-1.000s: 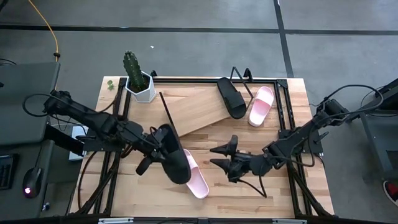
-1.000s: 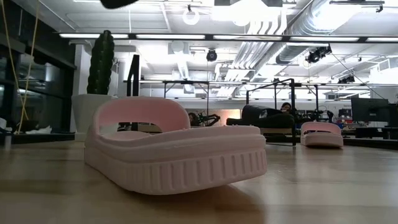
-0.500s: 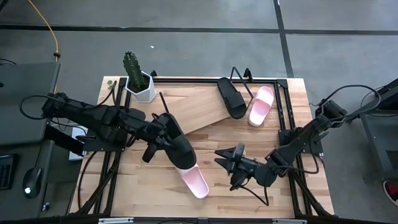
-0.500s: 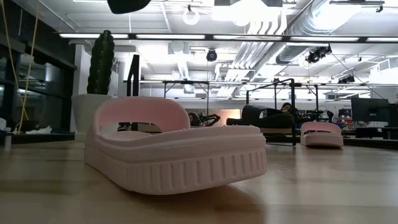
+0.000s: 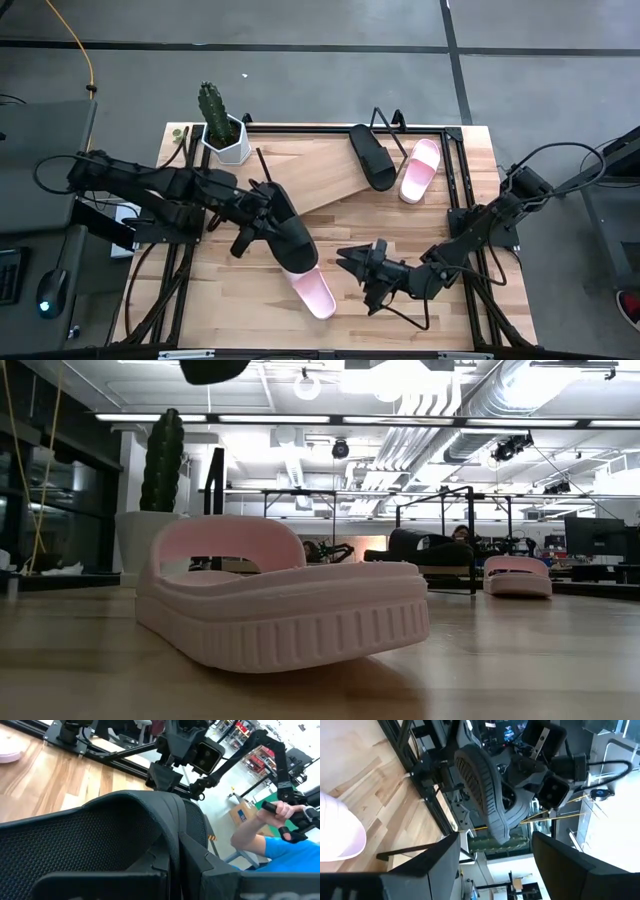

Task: Pick and place slides into the shelf
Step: Put the left black slide on the shelf

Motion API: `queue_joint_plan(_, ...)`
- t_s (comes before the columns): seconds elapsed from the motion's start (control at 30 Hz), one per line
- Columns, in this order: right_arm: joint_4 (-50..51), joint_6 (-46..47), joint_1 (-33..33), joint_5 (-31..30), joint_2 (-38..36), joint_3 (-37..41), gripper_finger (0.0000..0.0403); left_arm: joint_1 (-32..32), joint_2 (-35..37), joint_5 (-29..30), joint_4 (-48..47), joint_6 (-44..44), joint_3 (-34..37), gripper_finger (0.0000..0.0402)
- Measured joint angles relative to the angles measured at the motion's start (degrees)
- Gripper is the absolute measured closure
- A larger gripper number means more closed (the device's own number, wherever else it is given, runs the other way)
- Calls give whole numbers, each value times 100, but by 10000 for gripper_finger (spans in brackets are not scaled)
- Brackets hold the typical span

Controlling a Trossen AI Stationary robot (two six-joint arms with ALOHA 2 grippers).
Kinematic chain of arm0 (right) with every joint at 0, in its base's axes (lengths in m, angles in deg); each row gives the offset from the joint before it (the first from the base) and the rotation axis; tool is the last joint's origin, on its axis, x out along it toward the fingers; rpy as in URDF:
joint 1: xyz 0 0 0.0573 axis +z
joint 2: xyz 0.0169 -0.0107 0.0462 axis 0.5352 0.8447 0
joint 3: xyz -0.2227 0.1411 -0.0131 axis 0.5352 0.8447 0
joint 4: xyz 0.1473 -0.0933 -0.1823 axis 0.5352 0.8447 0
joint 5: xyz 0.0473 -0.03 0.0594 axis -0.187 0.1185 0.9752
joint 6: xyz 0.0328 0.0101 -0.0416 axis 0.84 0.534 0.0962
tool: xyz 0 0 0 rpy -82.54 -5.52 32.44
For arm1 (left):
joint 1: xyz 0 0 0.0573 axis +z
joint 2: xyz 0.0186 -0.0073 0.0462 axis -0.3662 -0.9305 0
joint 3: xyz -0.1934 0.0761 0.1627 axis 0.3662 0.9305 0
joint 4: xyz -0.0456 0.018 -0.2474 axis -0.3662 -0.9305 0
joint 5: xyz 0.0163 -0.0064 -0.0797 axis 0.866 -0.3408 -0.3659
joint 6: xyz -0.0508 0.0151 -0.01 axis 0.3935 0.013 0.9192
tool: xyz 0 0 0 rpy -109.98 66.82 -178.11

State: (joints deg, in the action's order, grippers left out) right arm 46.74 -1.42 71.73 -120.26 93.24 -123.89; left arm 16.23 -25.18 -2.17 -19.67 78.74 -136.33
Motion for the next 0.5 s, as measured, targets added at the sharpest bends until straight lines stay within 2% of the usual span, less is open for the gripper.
queue_joint_plan(0.33, -36, 11, -190, 643, 0, 0, 166, 4, -272, -175, 342, -23, 7, 392)
queue_joint_plan(0.5, -31, -4, -273, 698, 0, 0, 166, 4, -267, -146, 363, -55, 7, 392)
